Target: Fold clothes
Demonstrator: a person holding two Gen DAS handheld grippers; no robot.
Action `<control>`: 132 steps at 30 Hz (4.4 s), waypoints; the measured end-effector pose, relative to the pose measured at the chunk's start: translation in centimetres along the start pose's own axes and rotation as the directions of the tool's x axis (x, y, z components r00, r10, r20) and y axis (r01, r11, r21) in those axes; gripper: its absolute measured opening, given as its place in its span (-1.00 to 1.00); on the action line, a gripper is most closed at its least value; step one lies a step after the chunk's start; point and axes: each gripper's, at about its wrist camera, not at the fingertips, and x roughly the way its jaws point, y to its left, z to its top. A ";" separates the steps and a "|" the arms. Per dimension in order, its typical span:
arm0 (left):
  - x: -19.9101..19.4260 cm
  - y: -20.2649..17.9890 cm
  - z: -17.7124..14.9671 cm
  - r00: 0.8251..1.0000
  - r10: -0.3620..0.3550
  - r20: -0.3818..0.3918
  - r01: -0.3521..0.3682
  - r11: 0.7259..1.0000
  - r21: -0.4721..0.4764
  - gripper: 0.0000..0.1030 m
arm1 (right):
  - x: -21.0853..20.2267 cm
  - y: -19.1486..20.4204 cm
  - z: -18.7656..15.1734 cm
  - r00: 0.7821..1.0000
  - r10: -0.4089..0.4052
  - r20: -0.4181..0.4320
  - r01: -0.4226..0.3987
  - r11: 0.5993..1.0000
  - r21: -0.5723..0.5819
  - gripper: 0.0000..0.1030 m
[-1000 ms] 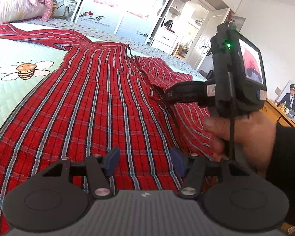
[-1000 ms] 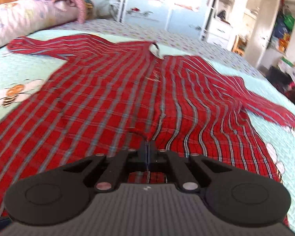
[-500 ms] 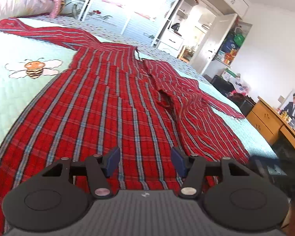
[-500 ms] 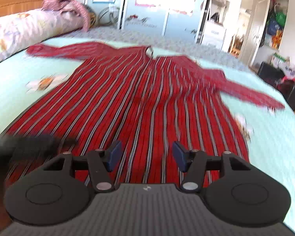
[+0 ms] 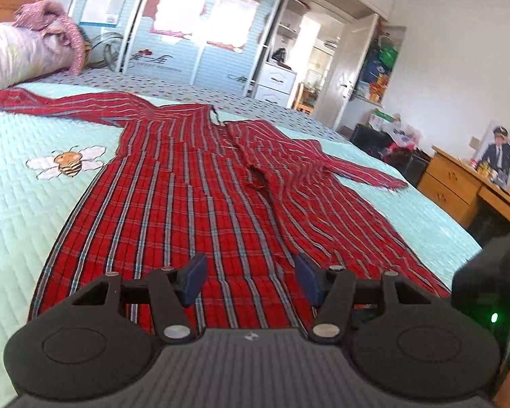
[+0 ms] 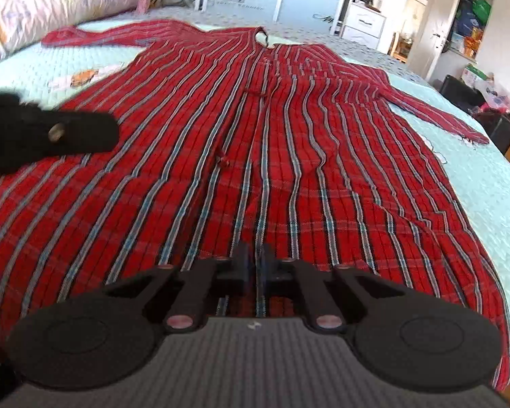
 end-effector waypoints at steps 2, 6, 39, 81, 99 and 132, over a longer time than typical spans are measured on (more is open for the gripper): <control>0.1 -0.3 0.9 1.000 -0.006 -0.021 0.006 1.000 0.024 0.16 | -2.3 0.0 0.0 0.998 0.044 0.050 -0.044 0.999 0.007 -0.99; 3.2 -1.6 2.3 0.988 0.036 -0.148 -0.021 0.995 0.101 0.26 | -5.1 -1.7 -1.6 0.990 0.109 0.092 -0.115 0.992 0.062 -0.92; 7.4 -13.7 -0.4 0.915 0.287 -0.283 -0.149 0.893 0.424 -1.00 | -9.0 -15.3 -7.0 0.924 0.181 0.336 -0.329 0.825 0.460 0.04; -6.1 -2.6 -2.8 0.950 0.242 -0.194 -0.211 0.963 0.169 -0.44 | -0.7 -4.9 -9.8 0.749 0.659 -0.066 -0.561 0.684 0.467 -0.98; -4.6 -3.6 -2.7 0.960 0.205 -0.192 -0.158 0.959 0.234 -0.33 | -7.4 -9.3 -9.2 0.863 0.503 -0.035 -0.421 0.757 0.501 -0.79; 7.4 4.0 2.0 0.975 0.007 -0.220 -0.005 1.000 0.009 -0.26 | 29.8 -13.3 24.8 0.861 0.496 0.113 -0.446 0.628 0.638 -0.21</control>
